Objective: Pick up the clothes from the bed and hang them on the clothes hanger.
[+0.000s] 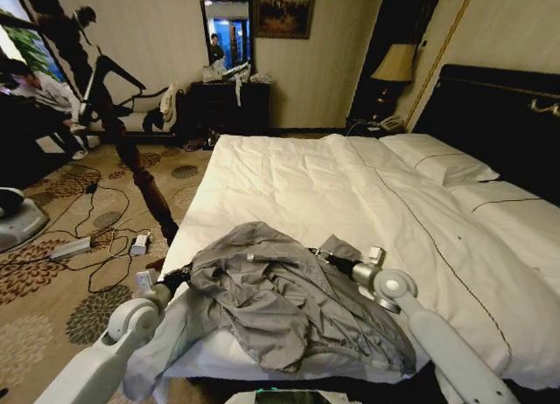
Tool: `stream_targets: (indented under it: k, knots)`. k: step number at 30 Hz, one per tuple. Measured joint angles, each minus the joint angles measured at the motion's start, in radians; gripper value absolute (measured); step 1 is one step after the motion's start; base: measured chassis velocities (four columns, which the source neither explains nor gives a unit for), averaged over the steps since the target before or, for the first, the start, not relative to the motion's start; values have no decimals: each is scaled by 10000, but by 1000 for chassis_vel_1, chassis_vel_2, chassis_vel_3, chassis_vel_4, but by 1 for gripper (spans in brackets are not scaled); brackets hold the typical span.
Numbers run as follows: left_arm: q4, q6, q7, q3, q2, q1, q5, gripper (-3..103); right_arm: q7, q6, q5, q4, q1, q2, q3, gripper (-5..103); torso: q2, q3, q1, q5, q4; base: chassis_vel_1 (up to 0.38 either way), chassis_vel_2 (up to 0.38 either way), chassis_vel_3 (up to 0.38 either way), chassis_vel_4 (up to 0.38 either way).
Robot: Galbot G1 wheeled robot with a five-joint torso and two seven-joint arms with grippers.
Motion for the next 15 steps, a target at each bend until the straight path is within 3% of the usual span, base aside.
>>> stream_targets:
  k: [12, 15]
  knots:
    - [-46, -20, 32, 4, -108, 170, 122, 0, -429, -115, -768, -307, -531, -124, 141, 90, 0, -1, -1, 3, -7, 0, 0, 0, 0]
    - [-47, -24, 40, 56, -164, 170, 187, 0, -478, -146, -731, -232, -618, -138, 209, 76, 0, -1, -1, 2, -4, 0, 0, 0, 0]
